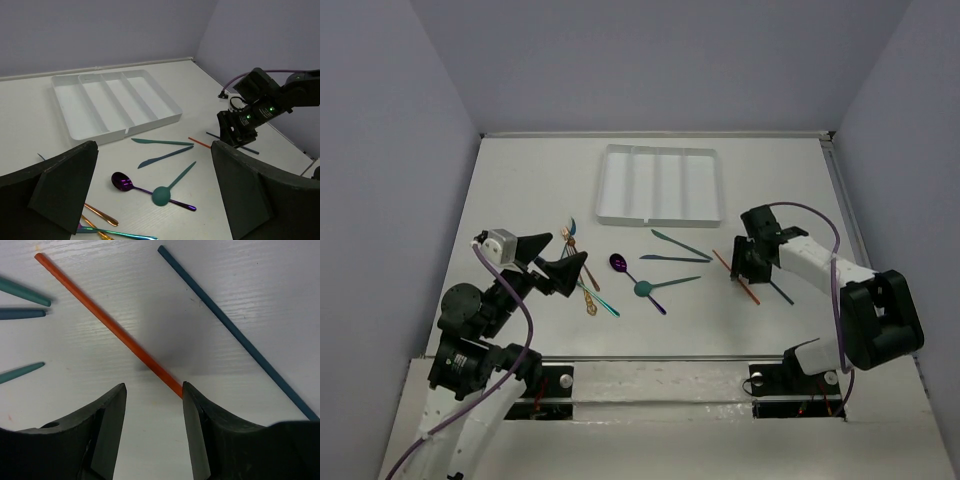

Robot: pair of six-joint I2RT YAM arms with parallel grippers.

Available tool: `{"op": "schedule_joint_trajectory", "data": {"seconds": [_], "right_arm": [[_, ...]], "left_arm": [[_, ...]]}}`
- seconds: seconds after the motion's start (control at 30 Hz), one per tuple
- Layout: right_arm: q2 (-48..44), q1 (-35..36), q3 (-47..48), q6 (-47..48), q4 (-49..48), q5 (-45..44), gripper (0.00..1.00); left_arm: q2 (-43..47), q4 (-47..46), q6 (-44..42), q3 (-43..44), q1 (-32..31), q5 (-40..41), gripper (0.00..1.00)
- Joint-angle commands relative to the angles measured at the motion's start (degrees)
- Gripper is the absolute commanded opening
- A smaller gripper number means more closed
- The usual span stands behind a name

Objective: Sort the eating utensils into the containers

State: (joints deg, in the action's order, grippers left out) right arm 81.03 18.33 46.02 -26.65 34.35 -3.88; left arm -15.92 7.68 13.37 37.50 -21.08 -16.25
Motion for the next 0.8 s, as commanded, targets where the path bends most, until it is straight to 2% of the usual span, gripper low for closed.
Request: {"op": "schedule_joint_trajectory", "data": {"seconds": [0.0, 0.4, 0.6, 0.77], "right_arm": [[1.9, -1.0, 2.0, 0.2, -0.6, -0.3, 0.55], [7.9, -1.0, 1.9, 1.0, -2.2, 1.2, 0.54], [7.4, 0.3, 0.3, -0.1, -3.6, 1.4, 0.36], [8.1, 3.4, 0.5, -1.8, -3.5, -1.2, 0.30]], "left_arm": [[1.0, -1.8, -0.5, 1.5, -0.7, 0.7, 0.99], [1.8, -1.5, -0.5, 1.6, -0.7, 1.6, 0.99], [1.6, -1.5, -0.6, 1.6, -0.7, 1.6, 0.99], [1.7, -1.5, -0.6, 1.6, -0.7, 1.6, 0.99]]}}
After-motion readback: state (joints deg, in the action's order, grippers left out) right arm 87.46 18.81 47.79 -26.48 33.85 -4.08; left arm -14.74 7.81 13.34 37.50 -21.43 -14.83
